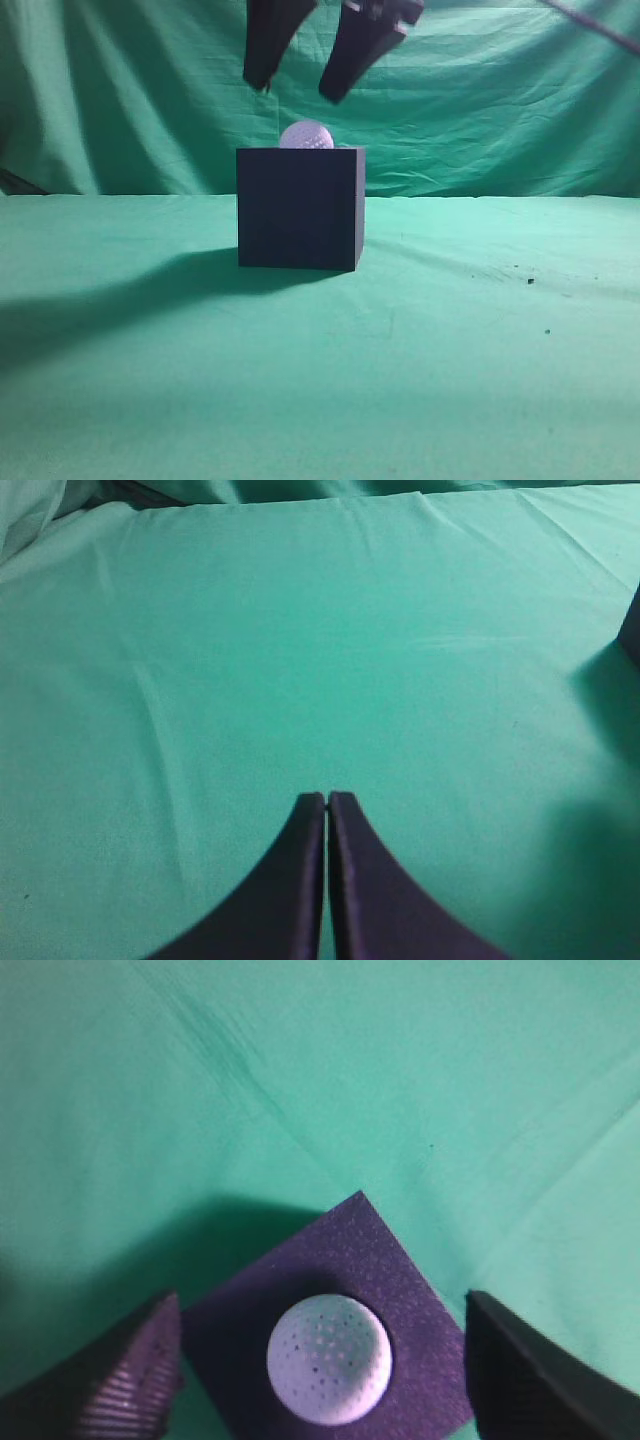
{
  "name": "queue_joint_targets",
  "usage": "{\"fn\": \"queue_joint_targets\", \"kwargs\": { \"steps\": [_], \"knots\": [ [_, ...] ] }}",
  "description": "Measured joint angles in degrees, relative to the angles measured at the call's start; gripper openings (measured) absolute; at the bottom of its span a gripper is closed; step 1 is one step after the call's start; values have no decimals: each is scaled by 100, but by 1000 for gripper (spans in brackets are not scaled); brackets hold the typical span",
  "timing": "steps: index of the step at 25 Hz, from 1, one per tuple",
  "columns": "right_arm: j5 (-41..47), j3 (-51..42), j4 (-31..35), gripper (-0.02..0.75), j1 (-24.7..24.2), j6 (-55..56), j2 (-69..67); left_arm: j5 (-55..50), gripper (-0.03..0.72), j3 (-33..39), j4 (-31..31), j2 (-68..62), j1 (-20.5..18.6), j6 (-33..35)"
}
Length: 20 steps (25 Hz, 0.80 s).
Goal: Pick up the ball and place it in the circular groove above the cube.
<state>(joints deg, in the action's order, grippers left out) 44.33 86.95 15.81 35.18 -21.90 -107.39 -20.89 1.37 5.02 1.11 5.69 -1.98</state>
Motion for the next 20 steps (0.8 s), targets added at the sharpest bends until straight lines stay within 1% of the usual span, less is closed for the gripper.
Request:
{"fn": "queue_joint_targets", "kwargs": {
  "steps": [1,2,3,5,7,8,9,11,13,17,20],
  "knots": [
    [140,117,-55,529,0,0,36,0,0,0,0,0,0,0],
    [340,223,-130,513,0,33,87,0,0,0,0,0,0,0],
    [571,360,-208,472,0,101,143,0,0,0,0,0,0,0],
    [1068,659,-402,347,0,312,253,0,0,0,0,0,0,0],
    [1724,933,-655,156,0,616,374,0,0,0,0,0,0,0],
    [1992,1063,-766,92,0,820,434,0,0,0,0,0,0,0],
    [2281,1152,-889,59,0,994,518,0,0,0,0,0,0,0],
    [2576,1263,-1080,0,0,1283,701,0,0,0,0,0,0,0],
    [2679,1273,-1207,0,0,1494,899,0,0,0,0,0,0,0],
    [2718,1171,-1237,0,0,1896,1451,0,0,0,0,0,0,0],
    [2718,783,-1248,0,0,2053,2075,0,0,0,0,0,0,0]
  ]
}}
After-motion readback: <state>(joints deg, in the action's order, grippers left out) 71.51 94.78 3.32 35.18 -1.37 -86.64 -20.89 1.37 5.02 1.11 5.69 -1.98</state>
